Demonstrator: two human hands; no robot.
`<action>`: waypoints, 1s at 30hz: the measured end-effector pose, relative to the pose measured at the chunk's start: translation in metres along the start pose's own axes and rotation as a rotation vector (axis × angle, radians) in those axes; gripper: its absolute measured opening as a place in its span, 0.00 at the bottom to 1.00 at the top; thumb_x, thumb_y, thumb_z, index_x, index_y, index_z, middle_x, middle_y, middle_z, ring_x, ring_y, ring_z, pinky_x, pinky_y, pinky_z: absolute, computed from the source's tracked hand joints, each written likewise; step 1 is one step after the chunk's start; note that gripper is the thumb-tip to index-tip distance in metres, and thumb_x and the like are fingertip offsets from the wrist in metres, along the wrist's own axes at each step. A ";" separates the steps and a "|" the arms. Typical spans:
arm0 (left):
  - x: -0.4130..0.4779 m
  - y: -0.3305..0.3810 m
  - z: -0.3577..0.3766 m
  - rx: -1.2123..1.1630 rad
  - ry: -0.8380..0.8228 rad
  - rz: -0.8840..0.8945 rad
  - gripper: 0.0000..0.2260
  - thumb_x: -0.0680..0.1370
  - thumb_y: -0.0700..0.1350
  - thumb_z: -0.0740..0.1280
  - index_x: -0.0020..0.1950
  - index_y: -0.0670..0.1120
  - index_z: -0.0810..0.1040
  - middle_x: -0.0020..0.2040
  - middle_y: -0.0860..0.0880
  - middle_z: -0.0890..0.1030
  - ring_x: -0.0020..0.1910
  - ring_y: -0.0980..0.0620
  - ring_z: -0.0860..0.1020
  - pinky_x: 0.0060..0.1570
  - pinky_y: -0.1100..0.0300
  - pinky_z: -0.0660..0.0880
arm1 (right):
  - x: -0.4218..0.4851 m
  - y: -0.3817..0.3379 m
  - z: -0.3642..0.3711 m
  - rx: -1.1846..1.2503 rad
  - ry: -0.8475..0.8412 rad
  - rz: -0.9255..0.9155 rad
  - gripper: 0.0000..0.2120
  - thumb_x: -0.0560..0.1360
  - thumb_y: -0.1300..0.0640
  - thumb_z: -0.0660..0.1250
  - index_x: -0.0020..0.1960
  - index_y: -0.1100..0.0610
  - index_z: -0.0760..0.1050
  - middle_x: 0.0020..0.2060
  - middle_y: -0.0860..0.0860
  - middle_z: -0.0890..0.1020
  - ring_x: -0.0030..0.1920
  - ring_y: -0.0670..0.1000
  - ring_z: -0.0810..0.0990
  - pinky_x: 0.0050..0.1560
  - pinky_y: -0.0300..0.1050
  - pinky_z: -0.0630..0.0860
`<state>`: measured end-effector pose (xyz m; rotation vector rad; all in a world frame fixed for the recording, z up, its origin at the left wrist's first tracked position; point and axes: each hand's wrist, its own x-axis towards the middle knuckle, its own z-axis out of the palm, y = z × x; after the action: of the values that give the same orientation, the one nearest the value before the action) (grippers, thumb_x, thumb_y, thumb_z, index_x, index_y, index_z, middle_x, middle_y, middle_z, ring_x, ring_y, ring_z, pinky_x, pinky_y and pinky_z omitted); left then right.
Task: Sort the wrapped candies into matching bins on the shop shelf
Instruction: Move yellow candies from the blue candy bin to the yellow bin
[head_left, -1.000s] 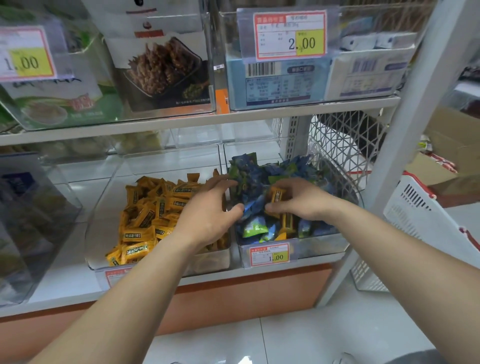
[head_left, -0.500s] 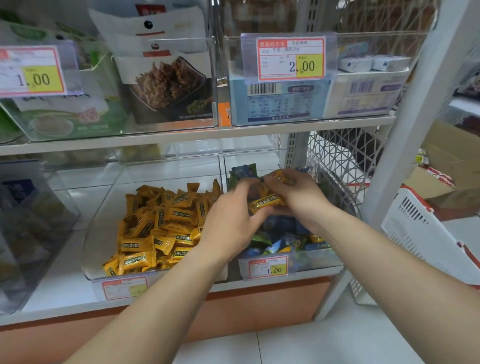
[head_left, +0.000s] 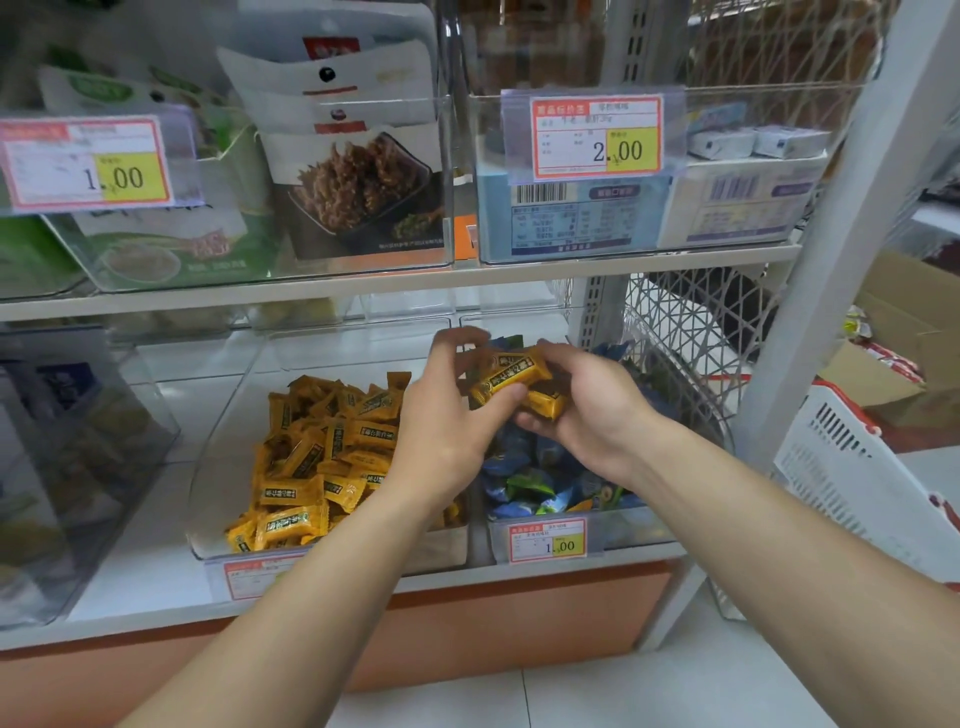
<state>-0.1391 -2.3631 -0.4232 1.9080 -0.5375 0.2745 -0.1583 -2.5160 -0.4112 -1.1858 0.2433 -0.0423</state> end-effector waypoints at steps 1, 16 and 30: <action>0.000 0.001 -0.002 0.006 -0.025 0.014 0.20 0.74 0.50 0.75 0.62 0.60 0.71 0.51 0.62 0.80 0.51 0.64 0.79 0.52 0.66 0.77 | 0.000 0.000 0.000 -0.010 -0.004 -0.009 0.12 0.83 0.55 0.60 0.52 0.60 0.79 0.42 0.55 0.86 0.40 0.51 0.86 0.40 0.48 0.82; 0.013 -0.008 -0.042 0.063 0.076 -0.078 0.12 0.73 0.47 0.77 0.49 0.60 0.78 0.47 0.62 0.80 0.46 0.64 0.79 0.43 0.67 0.76 | -0.003 -0.011 -0.010 -0.480 -0.115 -0.006 0.09 0.81 0.52 0.64 0.59 0.51 0.77 0.55 0.51 0.83 0.46 0.55 0.87 0.39 0.47 0.82; 0.010 -0.023 -0.043 0.640 -0.083 0.051 0.18 0.75 0.53 0.71 0.64 0.51 0.78 0.59 0.49 0.80 0.57 0.49 0.79 0.51 0.58 0.73 | -0.004 0.006 -0.079 -1.397 -0.416 0.106 0.06 0.74 0.59 0.72 0.49 0.49 0.81 0.42 0.47 0.87 0.41 0.44 0.83 0.39 0.34 0.76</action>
<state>-0.1164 -2.3192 -0.4212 2.5353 -0.6007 0.4396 -0.1791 -2.5847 -0.4441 -2.5152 -0.0842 0.5471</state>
